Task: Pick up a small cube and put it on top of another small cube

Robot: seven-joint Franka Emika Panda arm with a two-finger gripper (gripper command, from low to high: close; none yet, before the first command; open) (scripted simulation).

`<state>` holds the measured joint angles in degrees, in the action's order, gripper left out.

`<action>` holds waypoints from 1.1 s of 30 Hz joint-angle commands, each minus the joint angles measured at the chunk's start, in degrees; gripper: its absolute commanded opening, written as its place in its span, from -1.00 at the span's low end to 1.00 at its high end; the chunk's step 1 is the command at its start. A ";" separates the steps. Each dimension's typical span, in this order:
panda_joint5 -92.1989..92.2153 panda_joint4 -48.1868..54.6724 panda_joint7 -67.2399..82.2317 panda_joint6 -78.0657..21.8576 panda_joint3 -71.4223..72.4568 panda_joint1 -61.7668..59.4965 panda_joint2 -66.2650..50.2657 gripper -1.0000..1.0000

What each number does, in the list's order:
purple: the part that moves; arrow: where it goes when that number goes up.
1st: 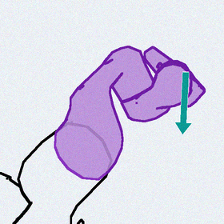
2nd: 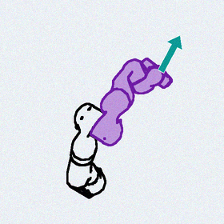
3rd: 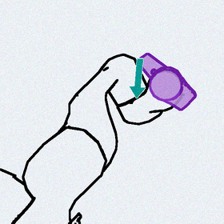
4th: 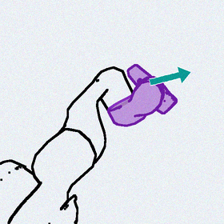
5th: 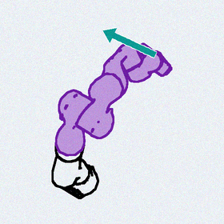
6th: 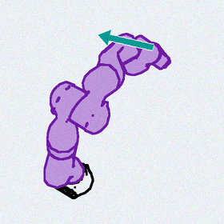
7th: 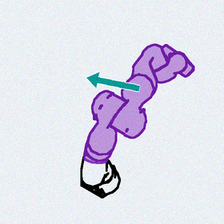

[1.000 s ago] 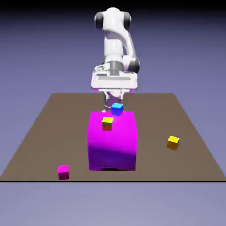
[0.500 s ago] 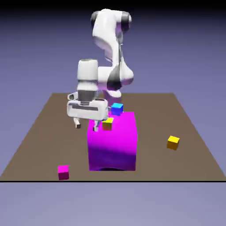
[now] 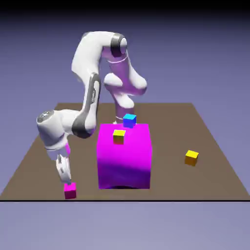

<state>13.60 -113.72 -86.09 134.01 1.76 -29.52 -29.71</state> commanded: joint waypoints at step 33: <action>-16.96 -19.63 18.41 -5.13 38.11 38.84 19.25 -1.00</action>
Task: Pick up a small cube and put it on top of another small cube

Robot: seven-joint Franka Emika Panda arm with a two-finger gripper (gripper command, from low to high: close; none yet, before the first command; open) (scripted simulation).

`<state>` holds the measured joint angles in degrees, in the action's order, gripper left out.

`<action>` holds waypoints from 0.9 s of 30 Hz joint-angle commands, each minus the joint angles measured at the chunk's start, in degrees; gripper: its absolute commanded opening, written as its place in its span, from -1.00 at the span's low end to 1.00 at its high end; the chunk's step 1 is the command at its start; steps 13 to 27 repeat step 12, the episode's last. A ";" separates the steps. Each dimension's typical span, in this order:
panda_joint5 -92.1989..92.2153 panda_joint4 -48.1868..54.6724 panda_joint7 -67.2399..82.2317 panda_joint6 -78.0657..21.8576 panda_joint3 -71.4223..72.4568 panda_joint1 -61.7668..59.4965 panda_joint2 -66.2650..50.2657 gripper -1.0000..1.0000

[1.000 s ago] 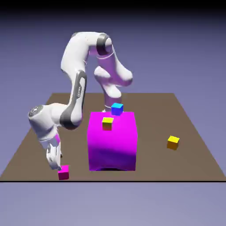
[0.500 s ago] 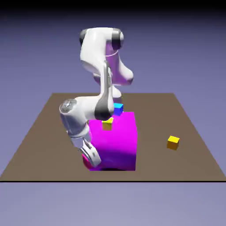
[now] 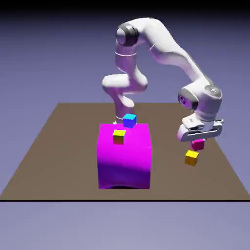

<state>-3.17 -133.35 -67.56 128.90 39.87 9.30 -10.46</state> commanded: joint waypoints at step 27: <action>-7.67 -4.80 -4.22 10.66 -2.92 2.06 -8.10 1.00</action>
